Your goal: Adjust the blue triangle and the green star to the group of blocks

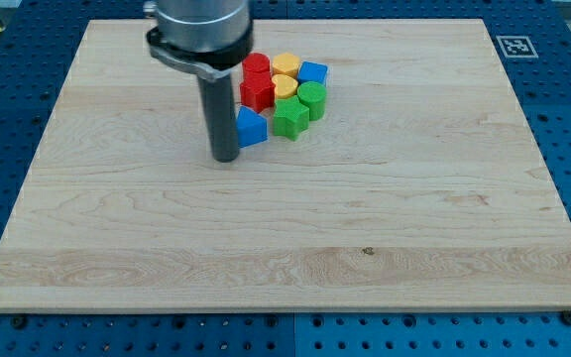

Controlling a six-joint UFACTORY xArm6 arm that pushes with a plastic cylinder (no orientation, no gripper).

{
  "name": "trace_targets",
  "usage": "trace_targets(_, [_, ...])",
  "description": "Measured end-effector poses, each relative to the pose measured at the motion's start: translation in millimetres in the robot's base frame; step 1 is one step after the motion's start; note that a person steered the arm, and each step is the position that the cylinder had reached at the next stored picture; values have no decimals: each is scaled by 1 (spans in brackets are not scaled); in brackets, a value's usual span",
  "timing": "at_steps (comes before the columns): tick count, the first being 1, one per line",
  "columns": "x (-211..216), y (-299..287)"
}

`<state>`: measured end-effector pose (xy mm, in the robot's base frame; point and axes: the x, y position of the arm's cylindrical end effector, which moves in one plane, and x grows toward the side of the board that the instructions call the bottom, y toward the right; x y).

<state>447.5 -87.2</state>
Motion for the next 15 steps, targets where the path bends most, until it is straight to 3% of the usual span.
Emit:
trace_targets(1, [0, -15])
trace_targets(3, [34, 45])
trace_targets(9, [-22, 7])
trace_targets(10, [-25, 7])
trace_targets(12, [11, 29])
trace_targets(15, [-9, 37])
